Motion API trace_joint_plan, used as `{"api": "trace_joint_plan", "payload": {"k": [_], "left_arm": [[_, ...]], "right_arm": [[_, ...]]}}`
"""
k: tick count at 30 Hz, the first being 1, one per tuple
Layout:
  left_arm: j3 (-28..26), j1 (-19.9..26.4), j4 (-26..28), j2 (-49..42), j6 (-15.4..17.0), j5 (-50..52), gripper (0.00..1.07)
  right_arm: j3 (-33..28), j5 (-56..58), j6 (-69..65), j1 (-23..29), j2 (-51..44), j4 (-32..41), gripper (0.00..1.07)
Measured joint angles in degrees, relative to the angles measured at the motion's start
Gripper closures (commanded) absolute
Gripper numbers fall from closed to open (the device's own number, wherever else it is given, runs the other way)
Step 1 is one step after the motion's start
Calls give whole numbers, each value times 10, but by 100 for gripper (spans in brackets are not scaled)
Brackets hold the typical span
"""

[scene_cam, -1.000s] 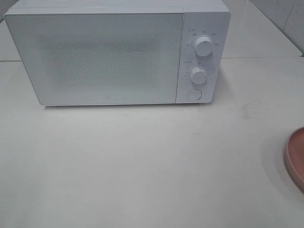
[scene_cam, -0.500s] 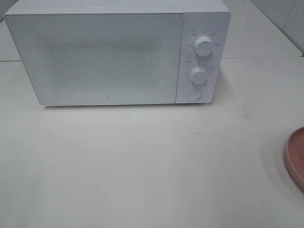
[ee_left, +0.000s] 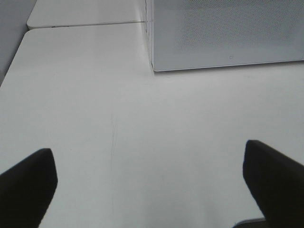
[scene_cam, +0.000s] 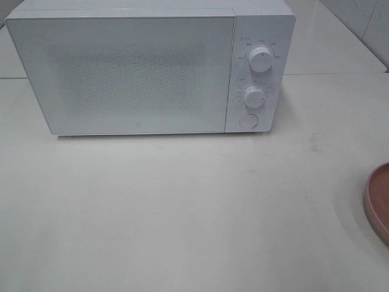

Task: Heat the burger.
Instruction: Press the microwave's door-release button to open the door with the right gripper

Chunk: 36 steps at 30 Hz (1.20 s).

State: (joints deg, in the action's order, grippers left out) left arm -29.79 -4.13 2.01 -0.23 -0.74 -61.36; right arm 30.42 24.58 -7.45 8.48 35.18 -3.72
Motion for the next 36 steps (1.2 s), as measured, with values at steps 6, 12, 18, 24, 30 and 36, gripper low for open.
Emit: {"api": "trace_joint_plan", "payload": {"k": [6, 12, 18, 24, 30, 36], "left_arm": [[0, 0, 0, 0, 0, 0, 7], [0, 0, 0, 0, 0, 0, 7], [0, 0, 0, 0, 0, 0, 7], [0, 0, 0, 0, 0, 0, 7], [0, 0, 0, 0, 0, 0, 7], [0, 0, 0, 0, 0, 0, 7]], "right_arm": [[0, -70, 0, 0, 67, 2, 32], [0, -127, 0, 0, 121, 3, 32], [0, -167, 0, 0, 164, 3, 32], [0, -230, 0, 0, 220, 3, 32], [-19, -348, 1, 0, 264, 2, 32], [-64, -480, 1, 0, 298, 2, 32]]}}
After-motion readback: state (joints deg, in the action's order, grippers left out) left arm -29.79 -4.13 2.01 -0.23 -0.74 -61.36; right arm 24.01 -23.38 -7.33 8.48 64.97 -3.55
